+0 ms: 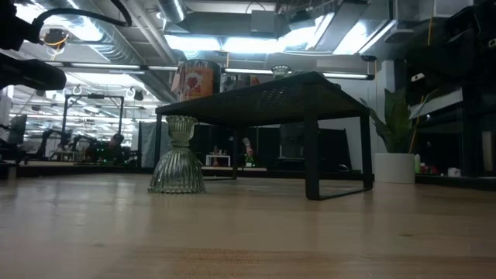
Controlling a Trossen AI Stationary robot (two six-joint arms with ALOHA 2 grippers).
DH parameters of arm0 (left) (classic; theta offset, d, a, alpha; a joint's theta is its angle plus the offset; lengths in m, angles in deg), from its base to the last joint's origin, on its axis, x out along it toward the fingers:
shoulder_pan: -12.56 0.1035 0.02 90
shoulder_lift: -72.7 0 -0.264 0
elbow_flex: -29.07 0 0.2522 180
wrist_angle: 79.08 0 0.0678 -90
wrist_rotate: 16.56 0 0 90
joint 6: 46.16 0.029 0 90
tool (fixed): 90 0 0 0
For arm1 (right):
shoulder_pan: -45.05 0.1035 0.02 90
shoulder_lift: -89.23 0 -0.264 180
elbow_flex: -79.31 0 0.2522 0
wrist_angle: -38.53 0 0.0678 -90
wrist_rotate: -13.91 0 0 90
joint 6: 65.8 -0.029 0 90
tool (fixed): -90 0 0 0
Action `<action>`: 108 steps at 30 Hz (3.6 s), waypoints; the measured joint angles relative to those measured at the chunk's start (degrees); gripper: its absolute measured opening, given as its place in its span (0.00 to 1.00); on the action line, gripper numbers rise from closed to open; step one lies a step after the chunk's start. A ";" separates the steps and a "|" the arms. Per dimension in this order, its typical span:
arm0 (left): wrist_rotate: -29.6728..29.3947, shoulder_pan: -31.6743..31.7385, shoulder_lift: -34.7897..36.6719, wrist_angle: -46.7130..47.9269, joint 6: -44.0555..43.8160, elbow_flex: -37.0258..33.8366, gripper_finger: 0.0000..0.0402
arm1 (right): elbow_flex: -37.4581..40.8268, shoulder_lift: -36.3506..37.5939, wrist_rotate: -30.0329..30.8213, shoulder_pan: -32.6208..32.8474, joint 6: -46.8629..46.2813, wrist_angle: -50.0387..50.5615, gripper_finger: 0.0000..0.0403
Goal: Pick & Place candle stick holders
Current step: Put the left glass candle holder on the shelf
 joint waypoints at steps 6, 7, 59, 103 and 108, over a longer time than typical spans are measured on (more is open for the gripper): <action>-0.04 0.00 0.00 0.01 -0.71 0.00 0.44 | 0.00 0.00 -0.02 0.00 -0.02 -0.02 0.04; -0.02 0.00 0.00 0.02 -0.76 0.00 0.44 | 0.00 0.00 0.00 0.01 -0.01 -0.01 0.04; 0.48 25.51 -7.03 4.11 -2.70 33.89 0.43 | -0.01 0.00 -0.01 0.02 0.00 -0.01 0.04; 1.20 44.85 -23.43 -1.51 8.36 48.58 0.43 | 0.00 0.00 0.00 0.02 -0.01 -0.01 0.04; 2.25 45.14 -23.58 -1.38 8.43 51.67 0.43 | 0.00 0.00 -0.01 0.01 0.00 0.00 0.04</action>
